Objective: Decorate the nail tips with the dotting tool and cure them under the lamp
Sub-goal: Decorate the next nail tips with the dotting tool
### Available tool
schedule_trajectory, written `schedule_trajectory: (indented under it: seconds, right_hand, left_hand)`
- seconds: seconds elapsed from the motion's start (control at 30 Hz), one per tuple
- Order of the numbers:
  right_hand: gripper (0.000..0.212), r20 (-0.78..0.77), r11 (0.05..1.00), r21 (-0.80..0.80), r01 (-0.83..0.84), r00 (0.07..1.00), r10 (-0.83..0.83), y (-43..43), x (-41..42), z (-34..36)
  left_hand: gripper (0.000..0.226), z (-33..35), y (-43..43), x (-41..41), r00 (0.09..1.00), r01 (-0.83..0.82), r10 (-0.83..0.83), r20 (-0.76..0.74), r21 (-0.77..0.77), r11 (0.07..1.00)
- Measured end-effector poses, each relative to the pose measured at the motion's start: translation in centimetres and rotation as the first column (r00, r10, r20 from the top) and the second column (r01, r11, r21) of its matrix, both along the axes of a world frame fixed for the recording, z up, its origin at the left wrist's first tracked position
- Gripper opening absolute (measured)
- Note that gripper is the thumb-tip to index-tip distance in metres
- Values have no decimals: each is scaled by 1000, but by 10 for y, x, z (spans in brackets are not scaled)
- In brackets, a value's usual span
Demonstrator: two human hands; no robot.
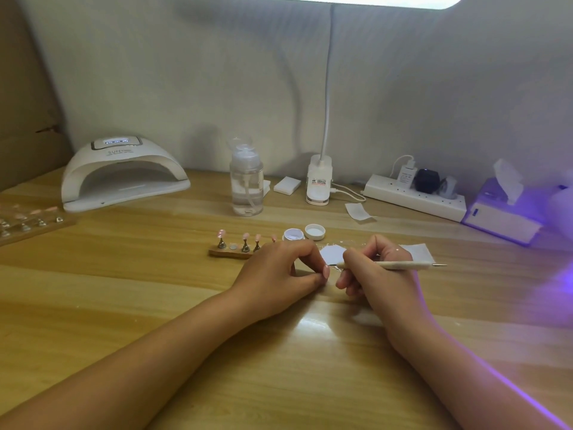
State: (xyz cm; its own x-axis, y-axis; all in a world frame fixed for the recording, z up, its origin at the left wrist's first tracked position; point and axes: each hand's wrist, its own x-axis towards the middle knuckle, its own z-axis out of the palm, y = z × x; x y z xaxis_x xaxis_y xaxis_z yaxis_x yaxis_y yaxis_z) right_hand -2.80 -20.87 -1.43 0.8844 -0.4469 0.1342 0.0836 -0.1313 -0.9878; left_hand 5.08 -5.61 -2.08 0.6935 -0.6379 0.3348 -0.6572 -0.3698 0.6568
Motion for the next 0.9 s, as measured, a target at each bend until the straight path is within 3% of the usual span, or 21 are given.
schedule_trajectory:
  seconds: [0.23, 0.37, 0.53, 0.73, 0.8, 0.9]
  right_hand:
    - [20, -27, 1000, -4, -7, 1000, 7, 1, -1, 1]
    - [18, 40, 998, 53, 41, 998, -43, 1, -2, 5]
    - [23, 121, 963, 252, 99, 984, -133, -4, -4, 14]
    - [24, 114, 783, 616, 93, 972, -205, -27, -6, 34]
    - [25, 117, 773, 627, 91, 971, -209, -30, -8, 36]
    - [26, 86, 844, 528, 89, 984, -157, -19, -9, 27]
  left_hand:
    - [26, 0, -1, 0, 1000, -7, 6, 10, 22, 1000]
    - [23, 0, -1, 1, 1000, -10, 10, -2, 13, 1000]
    - [18, 0, 0, 1, 1000, -7, 8, -23, 18, 1000]
    - [16, -1, 0, 1, 1000, -10, 10, -11, 10, 1000]
    - [15, -1, 0, 1, 1000, -11, 11, -13, 4, 1000]
    - [18, -1, 0, 0, 1000, -18, 18, -22, 0, 1000]
